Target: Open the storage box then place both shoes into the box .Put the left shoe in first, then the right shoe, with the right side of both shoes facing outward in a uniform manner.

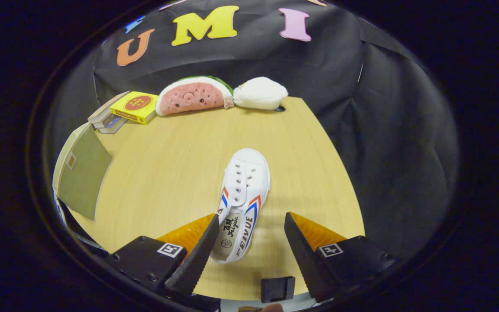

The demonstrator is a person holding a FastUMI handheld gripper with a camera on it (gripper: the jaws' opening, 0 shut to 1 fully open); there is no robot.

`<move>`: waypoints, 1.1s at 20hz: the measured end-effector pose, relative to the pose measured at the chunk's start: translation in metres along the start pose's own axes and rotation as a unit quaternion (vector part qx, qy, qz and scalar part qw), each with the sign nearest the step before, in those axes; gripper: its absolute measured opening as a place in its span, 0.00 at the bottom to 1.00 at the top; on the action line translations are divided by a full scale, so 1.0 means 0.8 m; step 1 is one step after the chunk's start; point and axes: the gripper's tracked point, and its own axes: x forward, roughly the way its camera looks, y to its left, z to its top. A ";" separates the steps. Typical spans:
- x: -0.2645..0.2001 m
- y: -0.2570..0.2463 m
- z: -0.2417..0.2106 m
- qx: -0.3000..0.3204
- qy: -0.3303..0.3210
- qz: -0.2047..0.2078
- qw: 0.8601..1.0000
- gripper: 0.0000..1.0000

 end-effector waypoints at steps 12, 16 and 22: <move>0.061 0.007 0.007 -0.013 0.058 0.022 0.998 0.89; 0.061 0.008 0.007 -0.014 0.062 0.021 0.998 0.52; 0.052 0.009 0.008 0.062 0.079 0.047 0.994 0.07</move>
